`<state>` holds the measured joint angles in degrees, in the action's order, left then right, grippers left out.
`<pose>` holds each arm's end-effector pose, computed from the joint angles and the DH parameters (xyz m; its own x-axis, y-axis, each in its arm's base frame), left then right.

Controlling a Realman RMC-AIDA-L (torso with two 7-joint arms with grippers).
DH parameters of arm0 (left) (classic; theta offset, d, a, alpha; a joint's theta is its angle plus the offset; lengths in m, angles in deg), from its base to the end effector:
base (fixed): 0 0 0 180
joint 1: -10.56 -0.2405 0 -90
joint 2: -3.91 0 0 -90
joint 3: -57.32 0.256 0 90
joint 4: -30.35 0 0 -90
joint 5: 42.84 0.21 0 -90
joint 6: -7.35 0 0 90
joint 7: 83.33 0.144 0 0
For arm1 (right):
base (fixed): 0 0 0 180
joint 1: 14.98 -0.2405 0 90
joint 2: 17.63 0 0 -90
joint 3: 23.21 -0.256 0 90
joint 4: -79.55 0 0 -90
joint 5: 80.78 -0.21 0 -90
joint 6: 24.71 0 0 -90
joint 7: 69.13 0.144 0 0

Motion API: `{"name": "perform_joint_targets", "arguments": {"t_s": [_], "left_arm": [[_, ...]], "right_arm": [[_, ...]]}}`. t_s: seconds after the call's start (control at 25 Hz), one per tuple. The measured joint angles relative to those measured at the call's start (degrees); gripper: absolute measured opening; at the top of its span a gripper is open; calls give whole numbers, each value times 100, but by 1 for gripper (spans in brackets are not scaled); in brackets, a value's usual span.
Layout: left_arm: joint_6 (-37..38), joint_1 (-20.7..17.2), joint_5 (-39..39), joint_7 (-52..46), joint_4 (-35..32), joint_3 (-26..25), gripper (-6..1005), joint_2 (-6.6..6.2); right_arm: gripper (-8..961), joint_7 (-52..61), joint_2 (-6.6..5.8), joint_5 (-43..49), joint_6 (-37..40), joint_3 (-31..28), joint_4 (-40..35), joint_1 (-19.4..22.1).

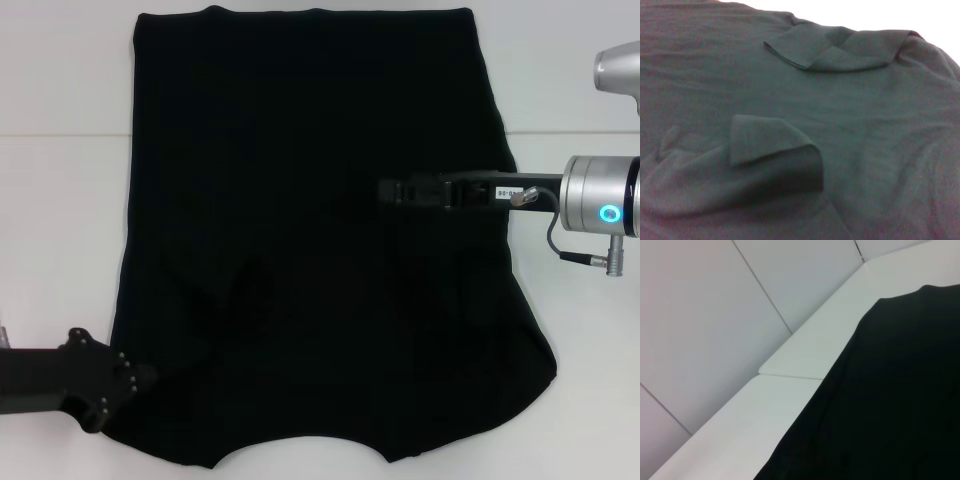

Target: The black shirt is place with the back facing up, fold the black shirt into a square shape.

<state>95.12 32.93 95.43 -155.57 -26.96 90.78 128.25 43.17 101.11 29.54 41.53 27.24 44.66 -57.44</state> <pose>-0.3233 0.2931 0.0209 0.9440 0.3082 0.1183 0.3299 -0.8707 -0.3647 0.2037 0.4141 -0.0198 0.5626 -0.6357 -0.5285 -0.7836 -0.6138 -0.0959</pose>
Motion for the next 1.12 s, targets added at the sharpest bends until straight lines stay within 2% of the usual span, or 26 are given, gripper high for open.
{"name": "perform_joint_targets", "arguments": {"t_s": [0.16, 0.48, 0.8, 0.84, 0.88, 1.0, 1.12], "left_arm": [[24, -46, -3, -102, -133, -187, -3, -4], [30, -111, -6, -137, -159, -772, 1, -25], [510, -207, -22, -157, -244, -1108, 0, -23], [600, -215, -22, -157, -253, -1169, 0, -23], [684, -224, -23, -157, -254, -1227, 0, -24], [746, -269, -23, -139, -258, -1333, 0, -31], [733, -303, -22, -133, -243, -1346, 0, -33]], "right_arm": [[776, 134, -83, 37, 16, 31, 18, 63], [775, 378, -358, 39, 469, 1, 44, 385], [775, 787, -780, 123, 1069, -48, 70, 786], [775, 950, -885, 249, 1189, -56, 71, 873], [775, 950, -885, 249, 1189, -56, 71, 873], [775, 1200, -1006, 519, 1338, -65, 77, 982], [775, 1406, -1063, 803, 1389, -74, 80, 1054]]}}
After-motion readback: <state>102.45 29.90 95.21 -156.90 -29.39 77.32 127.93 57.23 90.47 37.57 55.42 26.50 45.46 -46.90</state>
